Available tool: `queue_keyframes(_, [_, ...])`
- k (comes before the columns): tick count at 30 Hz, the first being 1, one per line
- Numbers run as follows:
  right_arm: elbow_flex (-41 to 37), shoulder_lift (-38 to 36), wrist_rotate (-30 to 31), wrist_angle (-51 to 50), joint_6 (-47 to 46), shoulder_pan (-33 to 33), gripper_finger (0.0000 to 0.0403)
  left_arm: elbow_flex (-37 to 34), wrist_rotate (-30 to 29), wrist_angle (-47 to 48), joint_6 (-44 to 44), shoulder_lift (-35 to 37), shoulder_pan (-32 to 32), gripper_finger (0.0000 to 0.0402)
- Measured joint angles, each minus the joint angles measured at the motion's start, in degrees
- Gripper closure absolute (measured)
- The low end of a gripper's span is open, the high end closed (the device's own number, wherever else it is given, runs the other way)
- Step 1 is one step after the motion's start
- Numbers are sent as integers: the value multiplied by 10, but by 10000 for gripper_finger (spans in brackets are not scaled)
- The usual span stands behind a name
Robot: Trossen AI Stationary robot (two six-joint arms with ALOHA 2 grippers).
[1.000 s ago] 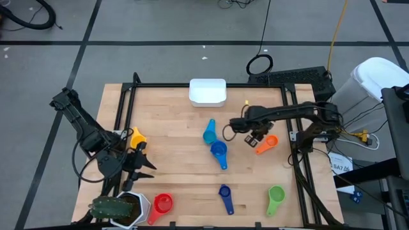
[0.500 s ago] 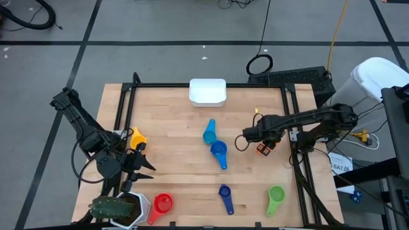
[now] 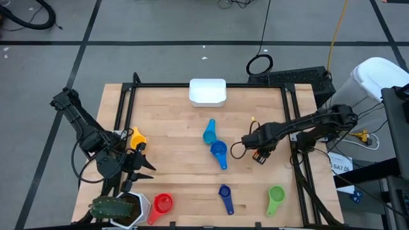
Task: Nest measuring cups in basket
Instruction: Stack the orange measuring cup on top of the light blue measuring cup
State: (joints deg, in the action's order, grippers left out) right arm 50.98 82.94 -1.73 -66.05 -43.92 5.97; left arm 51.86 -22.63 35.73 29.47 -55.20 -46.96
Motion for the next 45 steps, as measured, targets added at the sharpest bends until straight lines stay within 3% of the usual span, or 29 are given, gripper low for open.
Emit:
queue_keyframes(8, [0, 0, 49, 0, -83, -8, 255, 0, 0, 0, 0, 0, 0, 252])
queue_keyframes(21, [-1, 0, 51, 14, -184, -81, 255, 0, 0, 0, -20, 0, 0, 252])
queue_keyframes(33, [-91, 0, 30, 96, -275, -124, 255, 0, 3, 1, -52, 0, -21, 252])
queue_keyframes(45, [-93, 0, -15, 112, -279, -119, 255, 0, 2, 1, -58, 0, -61, 252])
